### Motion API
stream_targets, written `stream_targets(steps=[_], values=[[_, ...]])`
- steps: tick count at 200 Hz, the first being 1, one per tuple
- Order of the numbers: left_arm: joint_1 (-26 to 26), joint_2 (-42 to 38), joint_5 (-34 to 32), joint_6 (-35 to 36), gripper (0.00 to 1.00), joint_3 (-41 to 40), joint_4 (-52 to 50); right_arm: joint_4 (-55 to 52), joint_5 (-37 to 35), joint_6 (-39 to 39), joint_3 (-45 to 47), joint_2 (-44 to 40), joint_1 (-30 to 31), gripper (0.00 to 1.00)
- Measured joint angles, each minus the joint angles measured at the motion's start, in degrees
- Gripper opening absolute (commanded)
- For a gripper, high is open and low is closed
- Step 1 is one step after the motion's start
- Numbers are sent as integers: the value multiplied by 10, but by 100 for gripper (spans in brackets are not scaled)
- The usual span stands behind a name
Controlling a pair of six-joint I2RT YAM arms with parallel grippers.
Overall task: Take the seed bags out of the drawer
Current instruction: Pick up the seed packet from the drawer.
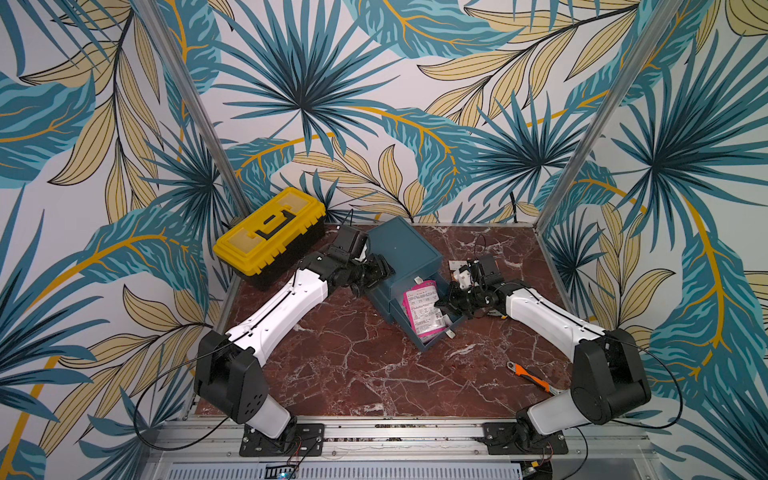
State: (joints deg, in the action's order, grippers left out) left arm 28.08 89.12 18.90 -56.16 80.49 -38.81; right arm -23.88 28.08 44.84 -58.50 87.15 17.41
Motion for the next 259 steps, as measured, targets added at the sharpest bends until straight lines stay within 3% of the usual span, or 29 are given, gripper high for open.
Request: stream_targets(steps=[153, 236, 259], values=[[0, 0, 0, 0, 66, 0, 0, -81, -13, 30, -44, 0, 0, 1], [0, 0, 3, 0, 66, 0, 0, -60, -6, 10, -67, 52, 0, 15], [0, 0, 2, 0, 66, 0, 0, -43, -2, 8, -67, 57, 0, 15]])
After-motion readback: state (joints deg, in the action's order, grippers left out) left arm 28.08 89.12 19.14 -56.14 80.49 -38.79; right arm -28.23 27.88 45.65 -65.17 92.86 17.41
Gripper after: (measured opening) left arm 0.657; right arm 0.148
